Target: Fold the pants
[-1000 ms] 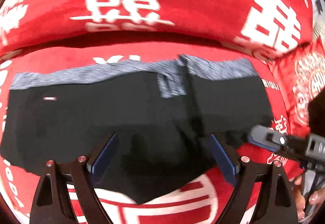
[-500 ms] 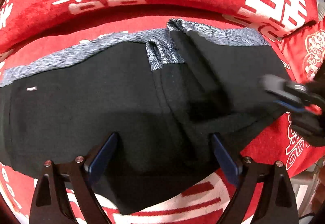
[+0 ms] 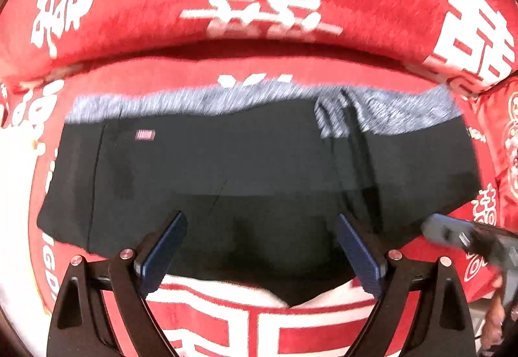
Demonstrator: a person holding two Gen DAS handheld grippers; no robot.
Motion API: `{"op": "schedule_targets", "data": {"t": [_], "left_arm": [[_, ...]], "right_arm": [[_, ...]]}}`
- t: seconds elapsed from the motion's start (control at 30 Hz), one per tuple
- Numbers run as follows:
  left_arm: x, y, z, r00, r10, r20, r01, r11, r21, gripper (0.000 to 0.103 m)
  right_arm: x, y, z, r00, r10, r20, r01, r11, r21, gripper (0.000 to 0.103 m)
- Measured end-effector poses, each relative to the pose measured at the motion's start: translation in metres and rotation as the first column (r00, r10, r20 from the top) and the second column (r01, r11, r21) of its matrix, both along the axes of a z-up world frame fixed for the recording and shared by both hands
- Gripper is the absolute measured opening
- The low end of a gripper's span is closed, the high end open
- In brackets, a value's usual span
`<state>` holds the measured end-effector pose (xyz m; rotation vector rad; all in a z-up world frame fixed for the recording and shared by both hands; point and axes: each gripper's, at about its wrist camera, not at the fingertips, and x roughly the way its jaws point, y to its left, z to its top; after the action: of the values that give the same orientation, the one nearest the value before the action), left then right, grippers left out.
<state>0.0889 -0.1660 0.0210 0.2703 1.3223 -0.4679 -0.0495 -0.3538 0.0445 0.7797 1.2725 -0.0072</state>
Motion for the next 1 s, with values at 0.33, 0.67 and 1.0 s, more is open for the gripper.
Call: {"op": "schedule_targets", "data": {"t": [0.33,0.67,1.0], "left_arm": [[0.007,-0.129,0.01,0.992,-0.127,0.021,0.129,0.984,-0.126,0.094],[-0.006,-0.138,-0.057,0.988,-0.145,-0.061,0.143,0.989,-0.043,0.094],[-0.014,-0.136,-0.057,0.982,-0.186,-0.018,0.186,0.982,-0.032,0.094]], "right_arm": [[-0.001,-0.152,0.006,0.968,-0.247,0.052,0.251,0.964,-0.084,0.055],[-0.005,-0.162,-0.045,0.974,-0.225,-0.011,0.223,0.952,0.212,0.032],[0.044,-0.124,0.006,0.994,-0.097,0.052,0.107,0.966,-0.235,0.042]]}}
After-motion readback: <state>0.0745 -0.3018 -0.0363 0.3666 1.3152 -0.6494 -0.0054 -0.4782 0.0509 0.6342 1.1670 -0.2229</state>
